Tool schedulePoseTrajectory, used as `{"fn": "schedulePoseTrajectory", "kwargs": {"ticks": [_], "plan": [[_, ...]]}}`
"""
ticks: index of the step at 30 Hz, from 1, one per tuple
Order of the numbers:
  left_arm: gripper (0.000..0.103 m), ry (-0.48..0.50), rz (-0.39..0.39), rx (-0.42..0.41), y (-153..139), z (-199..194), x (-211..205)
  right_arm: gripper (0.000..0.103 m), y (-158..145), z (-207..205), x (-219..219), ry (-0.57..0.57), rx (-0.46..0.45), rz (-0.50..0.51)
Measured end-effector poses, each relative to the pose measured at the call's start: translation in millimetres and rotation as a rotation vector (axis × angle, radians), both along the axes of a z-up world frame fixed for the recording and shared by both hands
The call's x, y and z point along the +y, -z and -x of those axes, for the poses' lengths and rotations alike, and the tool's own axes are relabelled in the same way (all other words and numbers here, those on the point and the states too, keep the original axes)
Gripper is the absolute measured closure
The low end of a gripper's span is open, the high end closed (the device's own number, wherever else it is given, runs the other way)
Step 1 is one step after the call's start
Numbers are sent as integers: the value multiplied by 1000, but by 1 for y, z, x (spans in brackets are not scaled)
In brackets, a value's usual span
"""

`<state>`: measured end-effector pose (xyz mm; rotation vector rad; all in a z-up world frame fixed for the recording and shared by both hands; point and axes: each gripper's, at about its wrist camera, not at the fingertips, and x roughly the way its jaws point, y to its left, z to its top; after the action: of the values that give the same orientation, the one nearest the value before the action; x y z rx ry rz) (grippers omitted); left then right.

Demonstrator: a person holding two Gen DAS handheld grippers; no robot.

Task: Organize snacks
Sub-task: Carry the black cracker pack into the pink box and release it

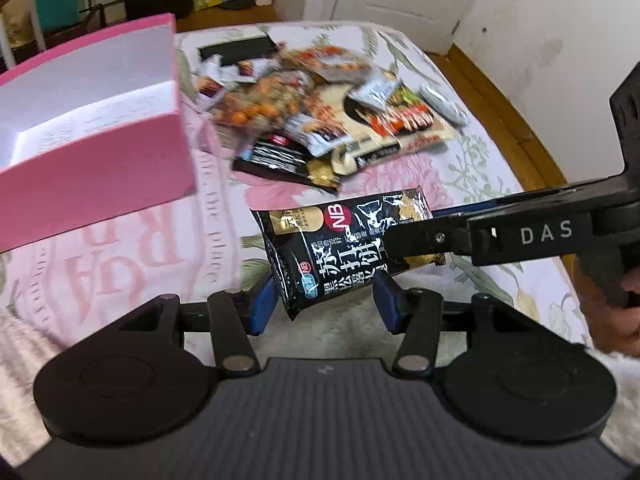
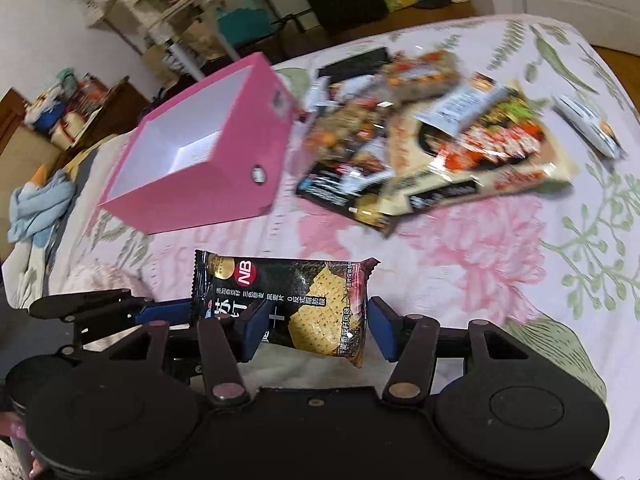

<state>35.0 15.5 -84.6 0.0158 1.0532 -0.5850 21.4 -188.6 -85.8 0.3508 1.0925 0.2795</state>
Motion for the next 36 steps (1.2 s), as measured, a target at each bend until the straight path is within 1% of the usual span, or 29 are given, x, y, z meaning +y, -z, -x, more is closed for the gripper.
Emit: {"fn": "schedulePoseTrajectory", "kwargs": {"ticks": [3,5,7,10,11,12,15,17,19,21,24,25,27,28,32,36], "plan": [[53,-42,53,3,-12,-2,23,35,-17,-4,19,-38,-23,8],[53,-70,83,-4,-20,-4,40,35,-25,-9,33,-68,-39,28],[53,-86,101,-24,-27,-6,53,35,-33,-15,46,-99,-57,47],[53,-101,108,-46,-35,-10,69,35,-41,-29,59,-129,-69,39],[53,-106,105,-57,-38,-14,75,36,-44,-34,63,-137,-75,35],[53,-112,102,-68,-40,-16,78,39,-48,-41,67,-151,-85,35],[53,-136,90,-116,-49,-27,91,45,-59,-60,81,-184,-119,58],[53,-165,92,-165,-55,-38,100,47,-66,-74,90,-210,-146,68],[51,-191,91,-216,-58,-52,108,48,-70,-92,100,-233,-170,77],[51,-219,68,-246,-58,-71,113,48,-69,-113,109,-252,-186,68],[50,-227,31,-270,-51,-105,117,48,-61,-149,124,-263,-186,90],[46,-215,13,-285,-48,-113,118,48,-57,-162,129,-268,-183,99],[45,-207,-44,-317,-41,-132,115,47,-49,-185,137,-276,-169,96],[45,-209,-61,-321,-37,-143,115,47,-45,-196,141,-279,-158,97],[45,-223,-69,-293,-20,-180,116,47,-34,-227,155,-294,-132,142],[45,-243,-67,-251,-1,-206,119,46,-18,-252,164,-290,-63,181]]}}
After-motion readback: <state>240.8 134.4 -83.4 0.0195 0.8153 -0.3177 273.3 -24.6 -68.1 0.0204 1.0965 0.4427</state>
